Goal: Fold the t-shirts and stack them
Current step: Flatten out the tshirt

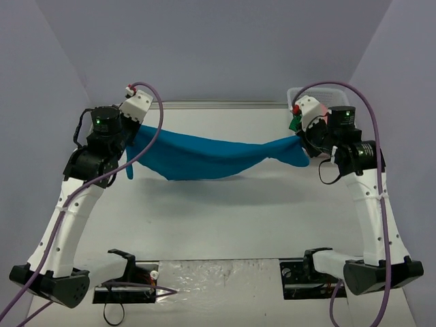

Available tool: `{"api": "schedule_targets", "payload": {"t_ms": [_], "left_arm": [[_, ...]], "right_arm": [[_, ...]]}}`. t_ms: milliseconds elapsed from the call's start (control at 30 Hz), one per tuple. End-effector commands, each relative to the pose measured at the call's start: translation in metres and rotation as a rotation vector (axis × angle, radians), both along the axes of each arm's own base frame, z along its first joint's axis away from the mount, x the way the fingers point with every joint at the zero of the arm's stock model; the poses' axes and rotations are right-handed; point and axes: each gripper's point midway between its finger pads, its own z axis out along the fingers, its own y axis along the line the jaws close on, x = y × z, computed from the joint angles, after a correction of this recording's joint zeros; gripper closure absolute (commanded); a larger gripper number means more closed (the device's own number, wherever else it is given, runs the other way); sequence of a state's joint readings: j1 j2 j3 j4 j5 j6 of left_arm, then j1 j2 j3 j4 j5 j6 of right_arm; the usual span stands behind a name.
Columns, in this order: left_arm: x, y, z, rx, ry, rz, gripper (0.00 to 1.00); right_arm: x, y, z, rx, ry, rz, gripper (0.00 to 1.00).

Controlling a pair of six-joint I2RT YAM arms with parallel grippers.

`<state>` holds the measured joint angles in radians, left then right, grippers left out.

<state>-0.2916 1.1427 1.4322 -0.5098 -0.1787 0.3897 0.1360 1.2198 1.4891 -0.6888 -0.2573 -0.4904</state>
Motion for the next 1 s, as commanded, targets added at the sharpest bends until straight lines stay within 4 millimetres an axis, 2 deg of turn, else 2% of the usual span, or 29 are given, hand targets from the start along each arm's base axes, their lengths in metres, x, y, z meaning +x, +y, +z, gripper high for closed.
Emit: {"api": "schedule_targets", "payload": {"t_ms": [0,100,233,300,333,367,400,433,500,533,567,600,667,700,767,800,867,967], "left_arm": [[-0.026,-0.014,0.027,-0.081,-0.025,-0.098,0.98],[-0.043,-0.018,0.029,-0.089,-0.02,-0.146,0.97],[-0.038,-0.015,0.024,-0.062,-0.013,-0.133,0.98],[-0.025,-0.011,0.008,-0.024,0.013,-0.1,0.97],[-0.012,-0.012,-0.004,-0.005,0.031,-0.09,0.98],[-0.003,-0.011,-0.012,0.011,0.044,-0.073,0.98],[0.009,-0.008,-0.014,0.026,0.024,-0.039,0.98],[0.025,-0.008,-0.04,0.05,0.081,-0.02,0.97],[0.048,-0.01,-0.063,0.073,0.111,0.003,0.98],[0.066,-0.011,-0.095,0.103,0.18,0.013,0.98],[0.075,-0.011,-0.113,0.12,0.211,0.026,0.98],[0.093,-0.013,-0.142,0.142,0.255,0.038,0.97],[0.112,-0.011,-0.167,0.173,0.288,0.065,0.84],[0.126,-0.012,-0.195,0.204,0.325,0.073,0.76],[0.144,-0.009,-0.204,0.229,0.319,0.114,0.75],[0.15,-0.01,-0.221,0.245,0.347,0.116,0.75],[0.156,-0.009,-0.218,0.248,0.329,0.143,0.67],[0.153,-0.006,-0.206,0.239,0.316,0.173,0.48]], "right_arm": [[-0.016,-0.002,0.014,0.043,-0.05,-0.007,1.0],[-0.028,-0.004,0.023,0.062,-0.088,-0.003,1.0],[-0.024,-0.008,0.017,0.049,-0.071,-0.015,1.0],[-0.013,-0.01,0.008,0.025,-0.041,-0.022,1.0],[-0.004,-0.011,-0.002,0.017,-0.01,-0.026,1.0],[0.003,-0.012,-0.002,0.011,-0.004,-0.03,1.0],[0.009,-0.012,-0.006,0.009,0.008,-0.033,1.0],[0.019,-0.01,-0.02,0.005,0.052,-0.032,1.0],[0.033,-0.009,-0.028,0.004,0.077,-0.033,1.0],[0.043,-0.008,-0.046,-0.003,0.128,-0.031,1.0],[0.05,-0.008,-0.053,-0.004,0.146,-0.035,1.0],[0.06,-0.006,-0.068,-0.007,0.185,-0.034,1.0],[0.07,-0.006,-0.082,-0.011,0.218,-0.037,1.0],[0.077,-0.004,-0.099,-0.013,0.262,-0.034,1.0],[0.086,-0.001,-0.107,-0.012,0.281,-0.03,1.0],[0.092,0.001,-0.117,-0.013,0.306,-0.027,1.0],[0.097,0.002,-0.131,-0.02,0.341,-0.029,1.0],[0.099,0.005,-0.136,-0.025,0.351,-0.026,1.0]]}}
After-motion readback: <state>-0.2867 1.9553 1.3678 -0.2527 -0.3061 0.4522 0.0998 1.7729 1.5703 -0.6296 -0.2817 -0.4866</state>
